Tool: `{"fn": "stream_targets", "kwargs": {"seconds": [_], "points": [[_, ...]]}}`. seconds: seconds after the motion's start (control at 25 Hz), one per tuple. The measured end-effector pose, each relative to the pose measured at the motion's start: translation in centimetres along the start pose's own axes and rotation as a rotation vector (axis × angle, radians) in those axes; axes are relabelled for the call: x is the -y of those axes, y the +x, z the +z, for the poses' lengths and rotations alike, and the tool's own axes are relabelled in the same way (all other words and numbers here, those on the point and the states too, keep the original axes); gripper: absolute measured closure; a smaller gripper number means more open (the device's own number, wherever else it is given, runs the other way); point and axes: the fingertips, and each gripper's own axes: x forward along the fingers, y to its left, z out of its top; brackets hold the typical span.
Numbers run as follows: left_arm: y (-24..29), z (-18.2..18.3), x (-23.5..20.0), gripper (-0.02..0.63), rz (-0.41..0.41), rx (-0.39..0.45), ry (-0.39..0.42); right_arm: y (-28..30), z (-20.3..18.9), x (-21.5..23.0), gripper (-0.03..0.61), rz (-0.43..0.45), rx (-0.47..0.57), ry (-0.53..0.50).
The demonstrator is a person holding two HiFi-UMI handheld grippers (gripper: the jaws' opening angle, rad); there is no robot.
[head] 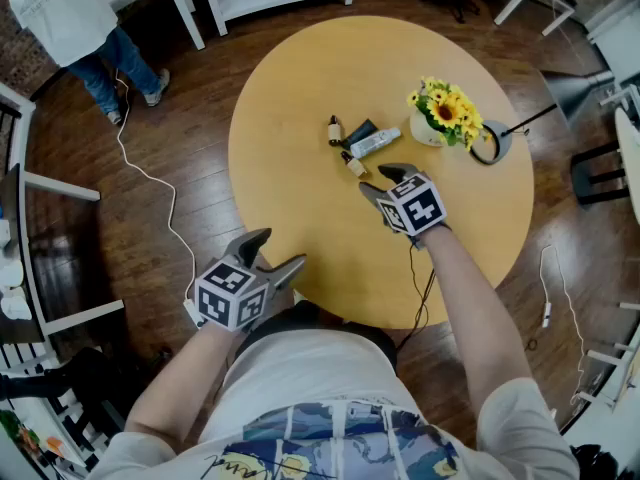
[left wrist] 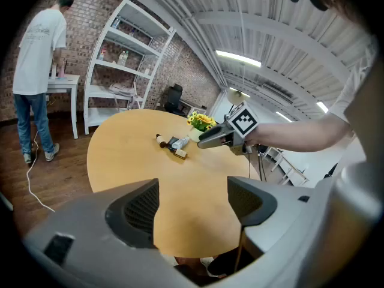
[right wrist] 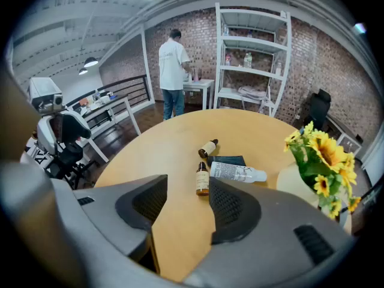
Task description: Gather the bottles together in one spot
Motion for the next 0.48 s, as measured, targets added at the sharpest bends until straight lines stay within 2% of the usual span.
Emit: {"fn": "stream_targets", "kwargs": {"seconds": [0.28,0.48], "points": [[0.2,-0.5,-1.0,0.279,-0.001,-0.022,0.004,7.3,-2.0,2.2,0.339,-0.010,-0.112,0.013],[0.8,-0.4,-1.0,0.279,-0.007,-0.029,-0.006,9.6,-3.2,3.6,0.344,-0.011,-0.166,0.029]]}}
